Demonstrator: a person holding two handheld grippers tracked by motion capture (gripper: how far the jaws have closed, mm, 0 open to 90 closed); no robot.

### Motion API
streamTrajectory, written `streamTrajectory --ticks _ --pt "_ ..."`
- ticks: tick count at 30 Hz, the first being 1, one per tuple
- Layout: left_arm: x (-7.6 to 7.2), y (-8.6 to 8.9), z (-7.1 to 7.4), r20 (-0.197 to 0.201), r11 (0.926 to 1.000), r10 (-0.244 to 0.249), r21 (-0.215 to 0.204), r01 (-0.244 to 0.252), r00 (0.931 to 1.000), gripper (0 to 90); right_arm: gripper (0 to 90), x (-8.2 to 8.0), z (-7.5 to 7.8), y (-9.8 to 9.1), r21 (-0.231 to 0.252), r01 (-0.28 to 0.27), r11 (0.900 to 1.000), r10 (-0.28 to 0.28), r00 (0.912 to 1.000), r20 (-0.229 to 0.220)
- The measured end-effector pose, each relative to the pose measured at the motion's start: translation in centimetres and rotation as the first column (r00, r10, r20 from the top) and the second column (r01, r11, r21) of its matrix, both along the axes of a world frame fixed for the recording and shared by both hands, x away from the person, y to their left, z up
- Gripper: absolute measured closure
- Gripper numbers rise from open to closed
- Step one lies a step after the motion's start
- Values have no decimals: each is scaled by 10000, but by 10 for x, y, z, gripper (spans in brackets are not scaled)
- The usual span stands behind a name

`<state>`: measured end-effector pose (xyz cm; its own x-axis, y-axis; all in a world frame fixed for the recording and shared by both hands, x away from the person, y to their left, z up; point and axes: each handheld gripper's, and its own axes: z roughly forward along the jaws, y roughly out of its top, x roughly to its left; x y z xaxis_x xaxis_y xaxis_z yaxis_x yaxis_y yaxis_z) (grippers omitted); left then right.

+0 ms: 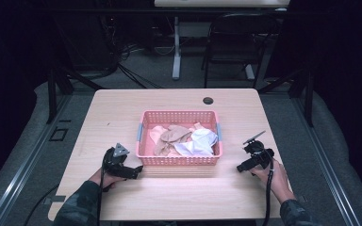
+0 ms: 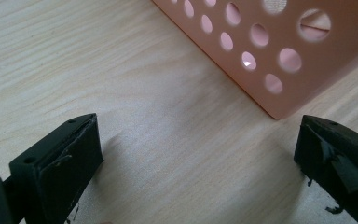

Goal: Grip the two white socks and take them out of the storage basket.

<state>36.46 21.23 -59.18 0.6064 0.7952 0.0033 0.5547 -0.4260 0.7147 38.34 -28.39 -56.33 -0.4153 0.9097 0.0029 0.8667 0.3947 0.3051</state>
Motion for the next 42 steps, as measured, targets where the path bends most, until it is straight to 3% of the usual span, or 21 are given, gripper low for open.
streamTrajectory --ticks 6,14,19,22,26,27,28,30,31,35,36,40,42 --pt "0 0 0 -1 10000 6 2 -6 10000 5 0 2 2 0 -151 -262 9995 259 9995 -205" --pt "0 0 0 -11 10000 17 -5 -17 10000 5 0 1 1 0 -99 -264 9996 263 9996 -83" --pt "0 0 0 -15 10000 33 -3 -33 10000 5 0 4 2 3 -259 -237 9994 229 9993 -312" --pt "-1 0 0 -23 10000 61 3 -61 10000 5 0 6 3 5 -429 -193 9989 163 9975 -695" --pt "-1 0 0 30 9999 106 -8 -106 9999 5 0 6 4 9 -497 -428 9978 399 9976 -562" --pt "-1 0 0 28 9999 108 -8 -108 9999 5 0 7 7 11 -910 -825 9924 755 9941 -779" --pt "-1 0 0 29 9999 111 -8 -111 9999 5 0 6 7 12 -967 -898 9912 830 9939 -724" --pt "-1 0 0 -20 10000 74 18 -74 10000 5 0 4 6 17 -770 -555 9955 539 9983 -226" --pt "-1 0 0 -20 10000 81 9 -81 10000 5 0 6 16 18 -1163 -967 9885 912 9945 -517" --pt "-1 0 0 34 9999 101 3 -101 9999 5 0 4 25 20 -843 -884 9925 873 9960 -172" --pt "-1 0 0 27 9999 109 -8 -109 9999 5 0 2 33 21 -403 -794 9960 797 9968 52" --pt "-1 0 0 34 10000 98 5 -98 9999 5 0 1 49 20 -56 -881 9961 882 9958 245" --pt "-1 0 0 29 9999 107 -5 -107 9999 5 0 -2 58 20 499 -673 9965 642 9960 629"
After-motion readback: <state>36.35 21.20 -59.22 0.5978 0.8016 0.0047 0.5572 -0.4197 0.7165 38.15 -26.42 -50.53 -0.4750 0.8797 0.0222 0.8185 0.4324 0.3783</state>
